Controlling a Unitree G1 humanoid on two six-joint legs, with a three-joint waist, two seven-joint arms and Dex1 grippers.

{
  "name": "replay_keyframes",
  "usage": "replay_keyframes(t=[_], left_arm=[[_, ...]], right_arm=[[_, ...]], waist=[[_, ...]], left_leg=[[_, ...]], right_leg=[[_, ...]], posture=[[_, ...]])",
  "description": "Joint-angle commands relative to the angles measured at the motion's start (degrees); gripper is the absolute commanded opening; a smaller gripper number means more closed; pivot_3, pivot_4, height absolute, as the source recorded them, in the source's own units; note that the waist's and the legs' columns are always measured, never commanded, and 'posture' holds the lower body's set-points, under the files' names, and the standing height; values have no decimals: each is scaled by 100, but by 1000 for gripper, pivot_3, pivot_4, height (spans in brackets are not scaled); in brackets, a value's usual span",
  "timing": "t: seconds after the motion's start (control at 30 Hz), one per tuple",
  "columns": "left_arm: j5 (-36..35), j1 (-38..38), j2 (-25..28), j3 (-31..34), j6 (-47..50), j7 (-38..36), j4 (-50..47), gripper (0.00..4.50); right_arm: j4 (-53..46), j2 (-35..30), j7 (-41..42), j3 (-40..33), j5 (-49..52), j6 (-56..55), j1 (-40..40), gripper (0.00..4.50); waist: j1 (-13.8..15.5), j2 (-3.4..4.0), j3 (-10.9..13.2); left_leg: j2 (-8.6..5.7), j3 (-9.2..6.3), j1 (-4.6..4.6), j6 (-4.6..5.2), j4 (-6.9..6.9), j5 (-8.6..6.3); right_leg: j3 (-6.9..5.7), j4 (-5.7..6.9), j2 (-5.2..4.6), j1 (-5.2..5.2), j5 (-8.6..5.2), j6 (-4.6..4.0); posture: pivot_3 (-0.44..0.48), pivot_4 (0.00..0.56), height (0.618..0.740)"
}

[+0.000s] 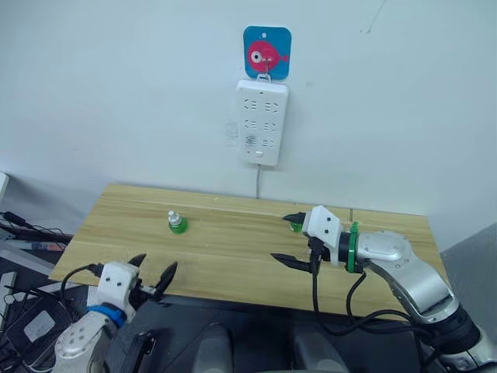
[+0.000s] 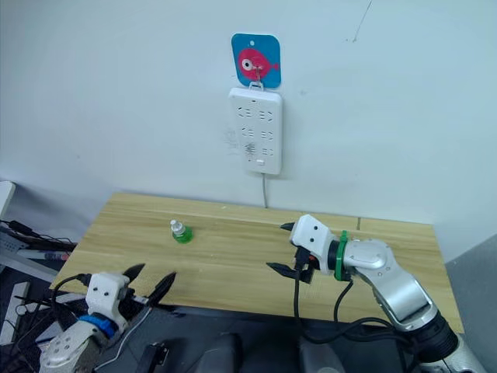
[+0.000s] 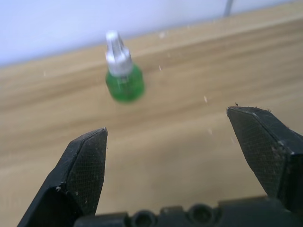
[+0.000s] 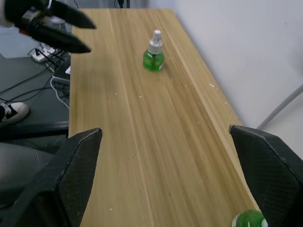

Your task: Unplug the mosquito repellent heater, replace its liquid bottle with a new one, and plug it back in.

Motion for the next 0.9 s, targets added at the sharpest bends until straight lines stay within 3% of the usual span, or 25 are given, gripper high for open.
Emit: replay_keyframes(t=[0.03,0.07,0.27,0.57,0.9], left_arm=[[130,-202,-20,39,-62,184,260,4500],[119,-411,-22,20,-25,197,472,4500],[183,-1268,11,-27,-118,211,1307,4500],[450,-2342,-76,-126,-648,382,2592,4500],[627,-2972,-303,-234,-1336,579,3529,4500]], right_arm=[[-371,186,-260,112,-102,465,-217,4486],[-420,286,-357,174,-137,659,-323,4486],[-987,484,-629,104,4,1659,-539,4486],[-1826,275,-722,-79,390,2606,-275,4486],[-2225,-92,-705,-212,825,2930,-62,4486]], waist=[[-9,10,105],[-15,9,196],[-15,40,687],[-26,53,1070],[-49,49,1154]], left_leg=[[6,6,-1,1,-4,1],[8,6,-2,1,-4,0],[12,20,-30,5,-9,3],[10,16,-38,1,-26,-5],[7,30,-37,-3,-17,-2]], right_leg=[[8,0,7,-3,2,-3],[8,1,9,-4,2,-4],[19,7,14,-44,16,12],[6,3,2,-51,29,-9],[15,1,-7,-50,14,24]], posture=[[-33,274,732],[-59,330,732],[-98,427,732],[-145,472,732],[-144,481,732]])
